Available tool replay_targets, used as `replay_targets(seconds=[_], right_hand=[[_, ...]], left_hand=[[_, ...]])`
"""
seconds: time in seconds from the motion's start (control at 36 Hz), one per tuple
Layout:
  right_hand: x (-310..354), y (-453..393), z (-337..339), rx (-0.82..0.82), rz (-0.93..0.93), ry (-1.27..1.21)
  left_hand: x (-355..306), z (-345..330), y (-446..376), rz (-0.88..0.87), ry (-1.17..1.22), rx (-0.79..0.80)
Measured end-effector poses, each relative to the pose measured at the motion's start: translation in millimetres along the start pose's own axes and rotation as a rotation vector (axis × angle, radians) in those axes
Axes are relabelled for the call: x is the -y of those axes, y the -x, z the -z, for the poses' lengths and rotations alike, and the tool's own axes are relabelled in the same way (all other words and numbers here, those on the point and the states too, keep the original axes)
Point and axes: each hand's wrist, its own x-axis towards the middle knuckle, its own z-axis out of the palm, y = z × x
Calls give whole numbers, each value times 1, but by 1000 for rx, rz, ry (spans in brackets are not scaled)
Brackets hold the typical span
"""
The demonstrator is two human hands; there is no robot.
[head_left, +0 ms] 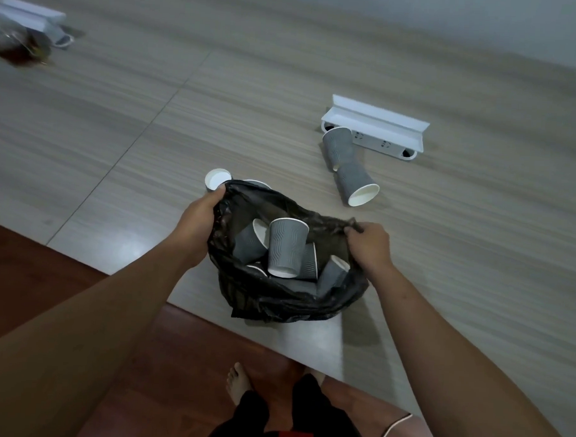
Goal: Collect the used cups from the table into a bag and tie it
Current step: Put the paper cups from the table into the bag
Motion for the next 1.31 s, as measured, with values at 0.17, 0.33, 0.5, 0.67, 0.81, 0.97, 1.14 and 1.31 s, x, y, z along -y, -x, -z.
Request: replay_targets(seconds=[0.17, 0.33, 0.5, 0.67, 0.81, 0.97, 1.14, 1.31], right_hand=[[30, -10, 36, -181, 187, -337], [16, -20, 55, 214, 93, -443], [0, -42, 73, 726, -175, -238], [16, -103, 73, -24, -22, -108], [29, -133, 45, 81, 12, 173], [20, -142, 23, 160, -52, 161], [24, -112, 37, -24, 30, -71], [52, -36, 54, 31, 239, -444]], left_hand=[[-8, -15, -2, 11, 112, -10], [-8, -37, 1, 24, 116, -43], [-11, -37, 0, 6, 61, -80], [-12, -37, -1, 0, 75, -74], [-11, -40, -1, -12, 87, -107], [-9, -48, -1, -7, 49, -130], [-13, -47, -4, 4, -58, -159], [-16, -45, -6, 15, -116, -173]])
